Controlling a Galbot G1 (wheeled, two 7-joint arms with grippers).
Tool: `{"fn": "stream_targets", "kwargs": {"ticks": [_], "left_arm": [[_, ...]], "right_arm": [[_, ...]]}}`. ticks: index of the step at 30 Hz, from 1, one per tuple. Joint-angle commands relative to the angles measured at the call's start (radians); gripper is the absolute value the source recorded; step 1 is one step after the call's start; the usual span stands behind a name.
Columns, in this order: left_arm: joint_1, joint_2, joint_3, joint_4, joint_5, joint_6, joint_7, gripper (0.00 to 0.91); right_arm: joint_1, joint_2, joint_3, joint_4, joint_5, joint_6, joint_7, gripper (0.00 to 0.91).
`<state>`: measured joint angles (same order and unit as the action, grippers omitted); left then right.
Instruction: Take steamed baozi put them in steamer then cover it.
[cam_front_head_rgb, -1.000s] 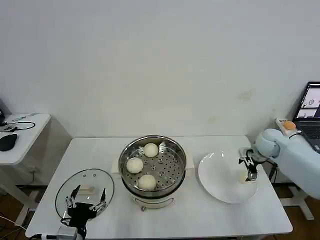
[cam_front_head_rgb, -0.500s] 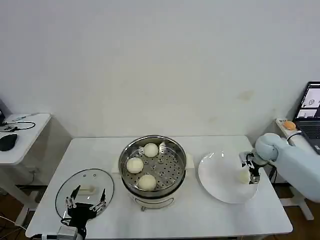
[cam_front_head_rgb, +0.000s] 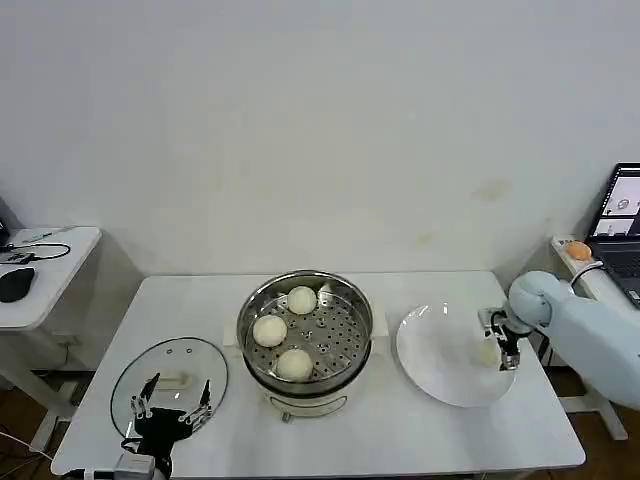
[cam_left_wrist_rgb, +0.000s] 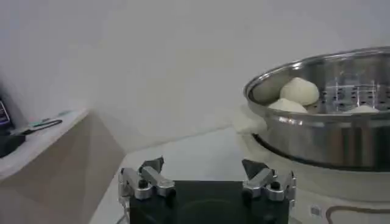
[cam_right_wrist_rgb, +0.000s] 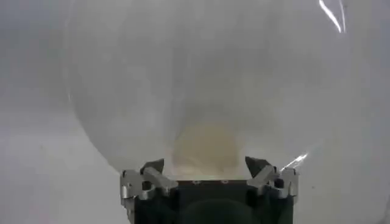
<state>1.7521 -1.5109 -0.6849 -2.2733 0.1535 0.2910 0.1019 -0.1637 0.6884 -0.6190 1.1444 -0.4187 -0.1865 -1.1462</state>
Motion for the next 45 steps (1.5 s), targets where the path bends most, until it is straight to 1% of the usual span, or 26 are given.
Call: {"fn": "stream_targets", "kwargs": {"ticks": [1, 9, 13, 14, 22, 25, 27, 31, 32, 33, 34, 35, 38, 40, 43, 44, 45], "left_arm": [[-0.001, 0.002, -0.001, 0.003, 0.001, 0.0, 0.0, 0.907], [-0.003, 0.001, -0.001, 0.005, 0.0, 0.0, 0.0, 0.907], [-0.003, 0.002, -0.002, 0.007, 0.0, 0.0, 0.0, 0.907], [-0.003, 0.001, -0.002, 0.008, 0.0, 0.0, 0.0, 0.907], [-0.007, 0.0, 0.001, 0.01, 0.0, -0.001, 0.0, 0.907], [-0.009, 0.002, 0.001, 0.01, -0.001, -0.001, 0.0, 0.907], [-0.017, 0.005, 0.001, 0.012, -0.002, -0.002, 0.0, 0.907], [-0.034, 0.003, 0.003, 0.01, -0.007, -0.002, 0.0, 0.907], [-0.039, 0.003, 0.004, 0.008, -0.007, -0.001, -0.001, 0.907], [-0.04, 0.003, 0.004, 0.008, -0.006, -0.002, -0.001, 0.907], [-0.043, 0.003, 0.004, 0.008, -0.006, -0.001, -0.002, 0.907], [-0.045, 0.003, 0.004, 0.008, -0.003, -0.003, -0.004, 0.907], [-0.045, 0.004, 0.001, 0.002, 0.009, -0.01, -0.008, 0.907], [-0.044, 0.005, -0.002, -0.002, 0.007, -0.011, -0.008, 0.907], [-0.045, 0.012, 0.0, -0.005, 0.006, -0.01, -0.007, 0.907], [-0.047, 0.014, 0.001, -0.007, 0.006, -0.01, -0.006, 0.907], [-0.047, 0.015, 0.002, -0.009, 0.006, -0.009, -0.006, 0.907]], "right_arm": [[-0.002, 0.013, 0.006, -0.022, -0.017, 0.006, 0.009, 0.907], [0.004, 0.027, 0.003, -0.036, -0.009, 0.004, 0.01, 0.907], [0.005, 0.023, 0.002, -0.036, -0.003, 0.005, 0.008, 0.736], [0.005, 0.022, 0.001, -0.035, -0.003, 0.005, 0.008, 0.715], [0.01, 0.015, 0.003, -0.025, 0.009, 0.001, 0.007, 0.655], [0.021, 0.0, 0.008, -0.006, 0.025, -0.003, 0.005, 0.655], [0.045, -0.019, -0.004, 0.022, 0.053, -0.016, 0.0, 0.655], [0.134, -0.071, -0.071, 0.087, 0.135, -0.043, -0.002, 0.655], [0.189, -0.09, -0.085, 0.124, 0.175, -0.058, -0.007, 0.655], [0.205, -0.093, -0.098, 0.136, 0.188, -0.063, -0.009, 0.655], [0.26, -0.103, -0.118, 0.164, 0.225, -0.07, -0.007, 0.655], [0.297, -0.112, -0.136, 0.195, 0.292, -0.099, 0.006, 0.655], [0.4, -0.118, -0.209, 0.277, 0.442, -0.159, 0.033, 0.655], [0.484, -0.112, -0.248, 0.343, 0.555, -0.215, 0.034, 0.655], [0.612, -0.084, -0.341, 0.402, 0.69, -0.271, 0.042, 0.655], [0.711, -0.055, -0.406, 0.425, 0.768, -0.31, 0.055, 0.655], [0.745, -0.041, -0.433, 0.431, 0.792, -0.318, 0.059, 0.655]]}}
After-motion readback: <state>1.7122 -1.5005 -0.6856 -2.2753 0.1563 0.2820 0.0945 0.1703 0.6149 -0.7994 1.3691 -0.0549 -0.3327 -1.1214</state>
